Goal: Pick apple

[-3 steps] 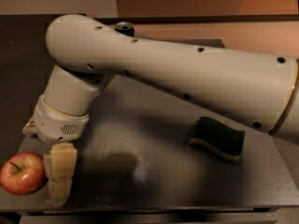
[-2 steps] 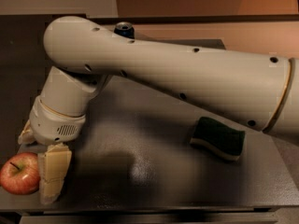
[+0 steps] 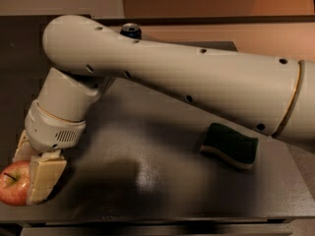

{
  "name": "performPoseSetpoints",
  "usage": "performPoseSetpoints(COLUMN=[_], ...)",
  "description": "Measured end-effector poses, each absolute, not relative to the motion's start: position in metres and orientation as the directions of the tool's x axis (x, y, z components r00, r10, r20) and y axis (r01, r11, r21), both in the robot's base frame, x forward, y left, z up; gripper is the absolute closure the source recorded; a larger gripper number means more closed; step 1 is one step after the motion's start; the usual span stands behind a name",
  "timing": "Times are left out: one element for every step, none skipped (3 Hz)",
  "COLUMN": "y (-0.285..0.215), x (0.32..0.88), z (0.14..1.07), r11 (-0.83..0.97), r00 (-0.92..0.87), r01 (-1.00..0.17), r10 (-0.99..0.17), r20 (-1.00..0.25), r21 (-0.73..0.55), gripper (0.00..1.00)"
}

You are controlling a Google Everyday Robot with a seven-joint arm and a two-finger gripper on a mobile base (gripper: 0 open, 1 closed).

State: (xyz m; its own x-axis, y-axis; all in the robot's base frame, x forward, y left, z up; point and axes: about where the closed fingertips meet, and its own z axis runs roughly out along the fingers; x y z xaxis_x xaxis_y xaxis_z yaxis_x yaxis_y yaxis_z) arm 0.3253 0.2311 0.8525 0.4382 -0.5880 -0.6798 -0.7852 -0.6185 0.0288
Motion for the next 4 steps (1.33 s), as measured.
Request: performPoseSetpoints(y=[0.231,0.225,0.216,0.204], x=[0.324,0.336,0.359,0.385], z=[0.866,0.890,0.919,0.949], r11=[-0.618,-0.592,-0.556,-0.516], r00=[0.436,0.421,0.399,0.378], r01=[-0.786,-0.806,-0.831,-0.856], r10=[-0.585,-0.593,-0.599,-0.596], r20=[-0.684,-0.686,-0.694,-0.708], r21=[0.026,0.018,0.003,-0.023], gripper=[0.87,1.00,1.00,1.00])
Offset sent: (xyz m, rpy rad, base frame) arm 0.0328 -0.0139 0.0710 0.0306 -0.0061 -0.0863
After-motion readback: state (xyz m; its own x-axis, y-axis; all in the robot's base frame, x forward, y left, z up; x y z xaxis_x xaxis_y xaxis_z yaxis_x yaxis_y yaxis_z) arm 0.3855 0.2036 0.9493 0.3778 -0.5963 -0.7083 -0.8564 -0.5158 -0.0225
